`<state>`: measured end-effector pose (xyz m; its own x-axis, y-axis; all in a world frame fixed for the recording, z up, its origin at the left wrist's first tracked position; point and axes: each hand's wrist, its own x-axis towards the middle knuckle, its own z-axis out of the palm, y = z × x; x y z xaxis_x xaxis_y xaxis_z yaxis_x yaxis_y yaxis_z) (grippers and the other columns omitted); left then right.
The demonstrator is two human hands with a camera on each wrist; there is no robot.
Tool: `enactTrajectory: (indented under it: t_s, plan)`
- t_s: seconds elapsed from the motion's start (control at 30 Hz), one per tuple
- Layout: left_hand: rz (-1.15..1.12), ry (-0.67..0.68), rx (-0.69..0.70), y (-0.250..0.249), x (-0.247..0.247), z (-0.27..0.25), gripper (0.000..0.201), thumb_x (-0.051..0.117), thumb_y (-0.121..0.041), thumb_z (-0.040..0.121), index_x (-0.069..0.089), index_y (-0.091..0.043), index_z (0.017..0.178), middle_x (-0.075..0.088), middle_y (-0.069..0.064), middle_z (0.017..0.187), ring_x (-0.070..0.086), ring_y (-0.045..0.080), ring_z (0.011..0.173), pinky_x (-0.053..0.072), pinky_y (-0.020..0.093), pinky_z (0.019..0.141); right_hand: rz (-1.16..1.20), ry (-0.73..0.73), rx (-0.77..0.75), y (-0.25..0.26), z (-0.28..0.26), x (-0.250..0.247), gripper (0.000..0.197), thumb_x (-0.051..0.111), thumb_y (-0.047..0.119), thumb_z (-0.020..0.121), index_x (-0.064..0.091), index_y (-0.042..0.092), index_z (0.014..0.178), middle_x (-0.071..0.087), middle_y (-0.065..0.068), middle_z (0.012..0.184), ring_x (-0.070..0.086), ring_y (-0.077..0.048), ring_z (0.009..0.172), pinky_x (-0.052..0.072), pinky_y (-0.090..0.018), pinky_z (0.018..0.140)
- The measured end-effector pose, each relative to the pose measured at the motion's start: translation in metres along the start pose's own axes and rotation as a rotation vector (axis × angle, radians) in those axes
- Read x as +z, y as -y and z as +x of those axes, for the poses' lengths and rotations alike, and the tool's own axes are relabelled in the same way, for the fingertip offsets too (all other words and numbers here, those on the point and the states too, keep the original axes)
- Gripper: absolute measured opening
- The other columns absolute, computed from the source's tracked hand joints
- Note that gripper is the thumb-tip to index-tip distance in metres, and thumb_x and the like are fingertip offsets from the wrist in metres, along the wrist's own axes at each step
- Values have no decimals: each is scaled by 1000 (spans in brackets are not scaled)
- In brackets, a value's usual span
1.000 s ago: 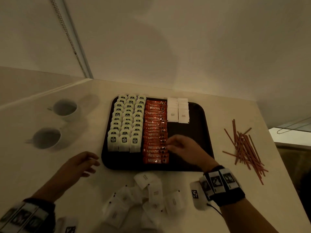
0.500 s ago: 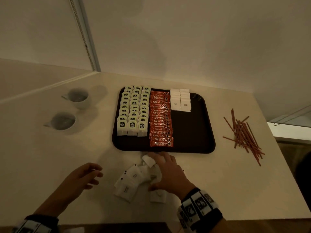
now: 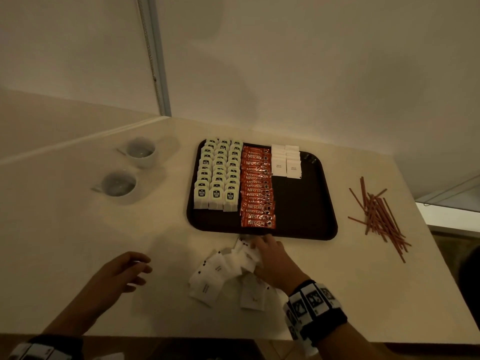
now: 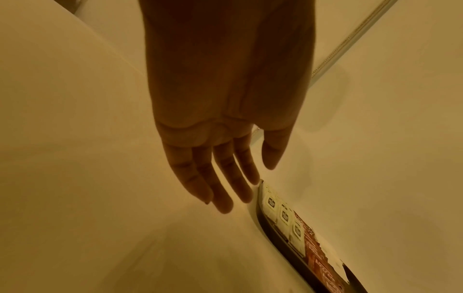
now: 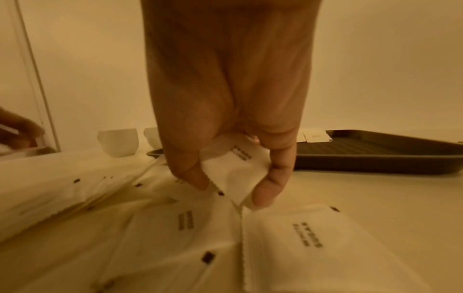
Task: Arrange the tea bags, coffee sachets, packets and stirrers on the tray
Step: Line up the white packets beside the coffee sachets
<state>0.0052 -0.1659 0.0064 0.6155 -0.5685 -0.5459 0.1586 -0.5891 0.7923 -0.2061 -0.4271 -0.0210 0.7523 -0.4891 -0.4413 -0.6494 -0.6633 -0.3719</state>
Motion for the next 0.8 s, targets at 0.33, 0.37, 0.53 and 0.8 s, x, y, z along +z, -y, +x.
enactTrajectory:
  t_s: [0.33,0.37,0.53,0.8]
  plan:
    - [73,172,198,-76,41,20,14,50,-13,96,63,-18,97,71,0,92,67,19,84,49,30,75,-33,-228,-8,-32,-22,-17,30,49,10,92,56,22,118,50,2,119,51,-18,105,42,-21,89]
    - [69,203,218,-86,49,24,13,50,-14,96,63,-19,98,71,0,94,66,19,85,49,31,77,-24,-249,-12,-35,-25,-22,30,51,8,91,57,22,117,51,2,117,51,-16,103,43,-20,88]
    - [50,491,177,-135,108,34,20,56,-29,93,58,-23,112,63,-1,117,61,15,106,49,30,92,60,-452,-127,-34,-41,-53,36,62,3,84,60,22,115,50,9,114,51,-8,100,42,-12,83]
    - [-645,715,-151,-196,157,35,33,63,-28,88,51,-39,115,61,-11,117,52,9,112,39,16,98,50,-673,-325,24,-26,-122,45,67,0,78,55,18,117,49,-2,123,40,-11,115,34,-12,91]
